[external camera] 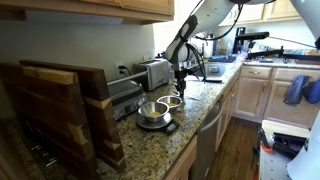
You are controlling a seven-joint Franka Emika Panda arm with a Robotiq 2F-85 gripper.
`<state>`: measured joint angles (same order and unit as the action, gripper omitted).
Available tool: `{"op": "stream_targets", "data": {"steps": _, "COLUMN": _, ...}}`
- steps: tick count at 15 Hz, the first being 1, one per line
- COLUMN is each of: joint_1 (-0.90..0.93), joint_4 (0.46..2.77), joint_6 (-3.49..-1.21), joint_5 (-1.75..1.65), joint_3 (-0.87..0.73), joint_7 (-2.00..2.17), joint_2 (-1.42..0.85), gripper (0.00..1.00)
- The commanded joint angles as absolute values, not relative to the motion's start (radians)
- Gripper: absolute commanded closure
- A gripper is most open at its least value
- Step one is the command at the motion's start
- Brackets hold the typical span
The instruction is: Pick up the spoon and scoop some of the objects from the bowl on the right and put them in the bowl to the left
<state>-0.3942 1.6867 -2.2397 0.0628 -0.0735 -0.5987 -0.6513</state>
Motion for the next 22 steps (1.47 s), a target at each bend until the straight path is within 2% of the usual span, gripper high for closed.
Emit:
{"op": "stream_targets", "data": {"steps": 1, "joint_1": -0.429, "joint_4": 1.686, "joint_6": -2.194, "joint_5": 0.103, "joint_3": -0.045, "joint_7": -0.646, "joint_2": -0.646, "gripper": 0.97}}
{"op": "stream_targets", "data": {"steps": 4, "joint_1": -0.428, "joint_4": 1.683, "joint_6": -2.175, "joint_5": 0.115, "joint_3": -0.047, "joint_7": -0.657, "joint_2": -0.642, "gripper": 0.93}}
{"op": "stream_targets", "data": {"steps": 14, "joint_1": -0.334, "joint_4": 1.747, "joint_6": -2.119, "joint_5": -0.034, "joint_3": -0.095, "joint_7": -0.593, "joint_2": -0.500, "gripper": 0.94}}
{"op": "stream_targets", "data": {"steps": 15, "joint_1": -0.330, "joint_4": 1.748, "joint_6": -2.130, "joint_5": -0.048, "joint_3": -0.096, "joint_7": -0.592, "joint_2": -0.500, "gripper": 0.69}}
{"op": "stream_targets", "data": {"steps": 17, "joint_1": -0.334, "joint_4": 1.734, "joint_6": -2.137, "joint_5": -0.058, "joint_3": -0.096, "joint_7": -0.583, "joint_2": -0.513, "gripper": 0.67}}
{"op": "stream_targets", "data": {"steps": 22, "joint_1": -0.349, "joint_4": 1.747, "joint_6": -2.176, "joint_5": -0.037, "joint_3": -0.094, "joint_7": -0.566, "joint_2": -0.530, "gripper": 0.34}}
